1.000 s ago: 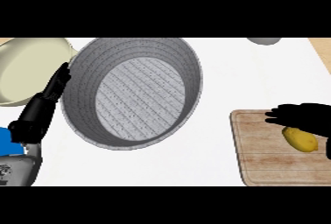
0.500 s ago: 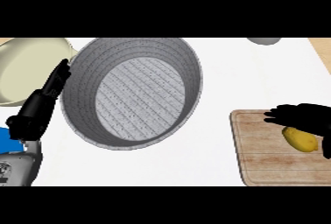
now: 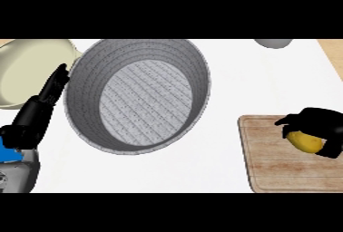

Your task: Pick the lemon from the cutting board and place it in the basket

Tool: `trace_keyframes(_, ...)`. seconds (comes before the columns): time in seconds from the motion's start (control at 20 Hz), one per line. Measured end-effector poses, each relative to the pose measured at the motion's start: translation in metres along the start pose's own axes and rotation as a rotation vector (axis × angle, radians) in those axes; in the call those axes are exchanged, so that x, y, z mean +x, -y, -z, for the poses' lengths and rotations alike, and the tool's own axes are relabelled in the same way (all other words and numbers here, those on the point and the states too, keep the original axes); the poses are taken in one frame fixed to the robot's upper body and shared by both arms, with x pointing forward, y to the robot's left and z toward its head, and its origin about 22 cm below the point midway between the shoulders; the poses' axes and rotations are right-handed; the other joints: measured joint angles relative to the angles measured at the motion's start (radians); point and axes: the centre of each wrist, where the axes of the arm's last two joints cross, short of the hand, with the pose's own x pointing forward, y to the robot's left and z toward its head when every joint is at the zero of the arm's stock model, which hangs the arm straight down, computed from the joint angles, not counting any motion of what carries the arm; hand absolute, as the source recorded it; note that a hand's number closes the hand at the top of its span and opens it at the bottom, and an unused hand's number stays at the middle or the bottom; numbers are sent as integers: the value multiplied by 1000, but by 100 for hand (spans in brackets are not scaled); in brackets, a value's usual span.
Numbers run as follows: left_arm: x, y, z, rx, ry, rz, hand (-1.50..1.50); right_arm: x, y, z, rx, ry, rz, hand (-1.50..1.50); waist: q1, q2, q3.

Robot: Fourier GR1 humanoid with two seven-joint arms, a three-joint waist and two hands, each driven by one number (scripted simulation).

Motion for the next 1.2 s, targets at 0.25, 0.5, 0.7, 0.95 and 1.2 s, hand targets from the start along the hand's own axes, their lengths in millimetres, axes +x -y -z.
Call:
trace_keyframes(0.25,-2,7,7,0,1,-1,0,-3,2,7,-25,35,-46,150,-1,-2,-4)
trace_keyframes(0.5,1,3,10,3,4,1,0,0,10,21,-105,24,-44,150,1,0,-2)
trace_keyframes(0.7,4,9,14,-26,21,-1,0,0,47,50,-229,-159,55,150,34,17,6)
trace_keyframes(0.95,8,14,20,-47,37,-11,0,0,99,69,-428,-351,129,150,59,30,10)
trace_keyframes(1.2,10,15,22,-44,40,-9,0,-3,144,65,-715,-361,251,150,55,29,12)
